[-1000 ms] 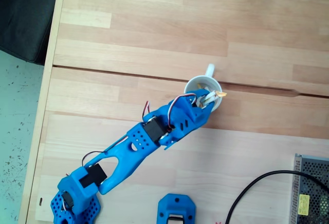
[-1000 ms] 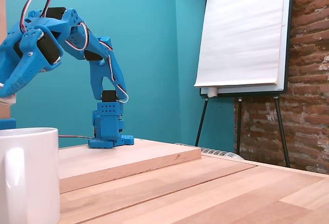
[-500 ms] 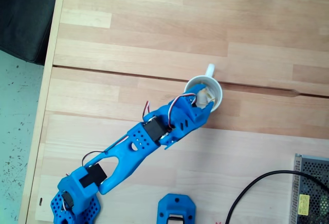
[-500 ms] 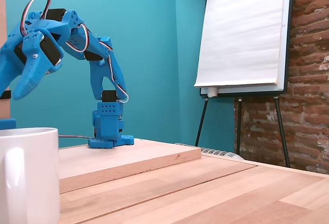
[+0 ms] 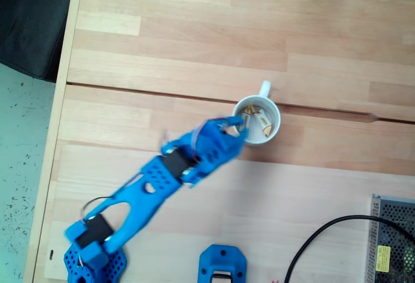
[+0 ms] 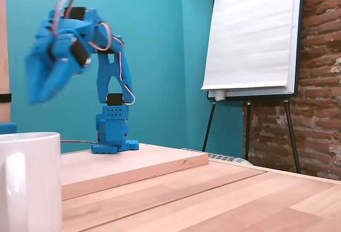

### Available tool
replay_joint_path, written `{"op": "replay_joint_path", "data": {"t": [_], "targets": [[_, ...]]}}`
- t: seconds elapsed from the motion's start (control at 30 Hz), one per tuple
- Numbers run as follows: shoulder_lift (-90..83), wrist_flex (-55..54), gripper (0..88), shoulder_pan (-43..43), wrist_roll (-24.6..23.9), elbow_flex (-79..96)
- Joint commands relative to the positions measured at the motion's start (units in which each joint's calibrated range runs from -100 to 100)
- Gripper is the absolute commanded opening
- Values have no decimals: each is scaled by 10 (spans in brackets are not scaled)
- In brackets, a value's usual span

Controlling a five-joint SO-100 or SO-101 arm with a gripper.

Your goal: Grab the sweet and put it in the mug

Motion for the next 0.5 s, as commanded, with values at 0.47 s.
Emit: {"op": "replay_joint_path", "data": {"t": [0.47], "targets": [[-504,-11,45,-210,3,528]]}}
